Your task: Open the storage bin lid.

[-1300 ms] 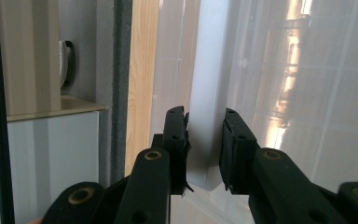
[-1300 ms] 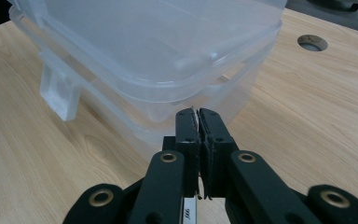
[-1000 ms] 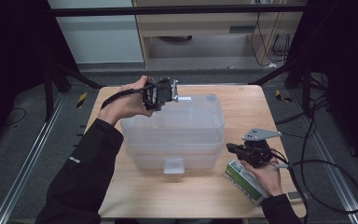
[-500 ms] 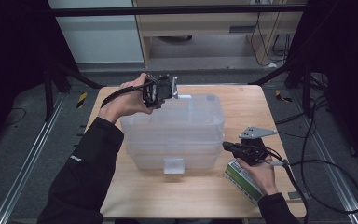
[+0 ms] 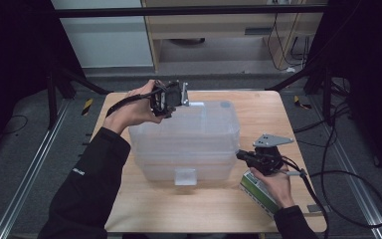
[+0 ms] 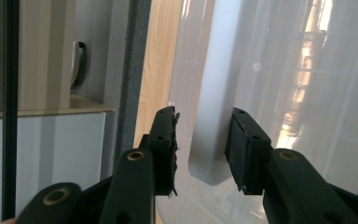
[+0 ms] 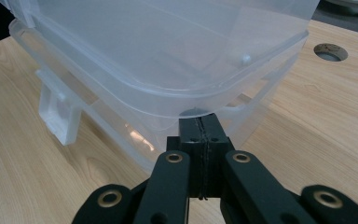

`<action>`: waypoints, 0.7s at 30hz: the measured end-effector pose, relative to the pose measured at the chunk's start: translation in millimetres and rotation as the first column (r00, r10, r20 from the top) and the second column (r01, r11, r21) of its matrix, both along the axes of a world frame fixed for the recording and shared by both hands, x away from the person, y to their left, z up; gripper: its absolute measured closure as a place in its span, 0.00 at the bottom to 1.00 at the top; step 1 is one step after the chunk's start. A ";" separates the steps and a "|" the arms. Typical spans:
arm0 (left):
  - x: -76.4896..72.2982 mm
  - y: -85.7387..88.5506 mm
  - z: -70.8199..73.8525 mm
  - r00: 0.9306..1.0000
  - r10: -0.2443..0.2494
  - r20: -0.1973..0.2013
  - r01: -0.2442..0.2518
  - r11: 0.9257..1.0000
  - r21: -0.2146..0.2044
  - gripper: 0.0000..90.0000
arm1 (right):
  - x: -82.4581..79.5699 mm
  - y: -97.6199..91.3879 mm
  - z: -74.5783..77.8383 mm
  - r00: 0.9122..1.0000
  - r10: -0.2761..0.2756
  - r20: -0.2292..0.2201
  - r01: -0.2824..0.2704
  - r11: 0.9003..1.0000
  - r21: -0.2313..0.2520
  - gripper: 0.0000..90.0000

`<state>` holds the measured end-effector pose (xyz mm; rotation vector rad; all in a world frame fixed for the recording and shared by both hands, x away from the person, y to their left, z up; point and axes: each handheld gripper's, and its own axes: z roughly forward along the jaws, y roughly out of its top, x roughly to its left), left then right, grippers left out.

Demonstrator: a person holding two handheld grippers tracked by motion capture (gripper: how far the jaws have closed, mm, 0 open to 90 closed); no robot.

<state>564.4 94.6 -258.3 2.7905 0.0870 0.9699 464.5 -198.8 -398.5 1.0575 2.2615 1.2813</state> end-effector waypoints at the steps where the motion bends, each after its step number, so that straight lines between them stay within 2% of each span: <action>1: -2.5 2.0 4.2 1.000 -0.002 0.005 0.002 1.000 -0.023 0.69 | 0.1 0.1 0.0 1.000 0.001 0.000 -0.001 1.000 0.000 1.00; 3: -5.3 4.8 9.0 1.000 -0.006 0.014 0.007 0.999 -0.038 0.64 | 0.2 0.0 0.1 1.000 0.001 0.000 -0.001 1.000 0.001 1.00; 5: -9.4 8.2 12.8 1.000 -0.003 0.024 0.004 0.999 -0.048 0.64 | 0.2 -0.2 0.5 1.000 0.000 0.001 0.000 1.000 0.003 1.00; 12: -25.1 22.6 18.5 1.000 -0.009 -0.002 0.008 0.994 -0.112 0.63 | 0.3 0.2 0.4 1.000 0.002 0.001 -0.002 1.000 -0.003 1.00; 15: -31.0 30.3 19.1 1.000 0.001 -0.005 -0.001 0.992 -0.124 0.63 | 0.6 0.1 0.4 1.000 0.001 -0.001 -0.001 1.000 -0.002 1.00; 17: -34.7 36.7 19.4 1.000 0.016 -0.002 -0.016 0.990 -0.142 0.64 | 0.7 0.0 0.4 1.000 0.001 -0.001 -0.001 1.000 -0.001 1.00; 21: -41.8 52.2 17.3 0.999 0.054 0.011 -0.050 0.979 -0.196 0.65 | 1.1 -0.1 0.4 1.000 0.003 -0.004 -0.003 1.000 0.000 1.00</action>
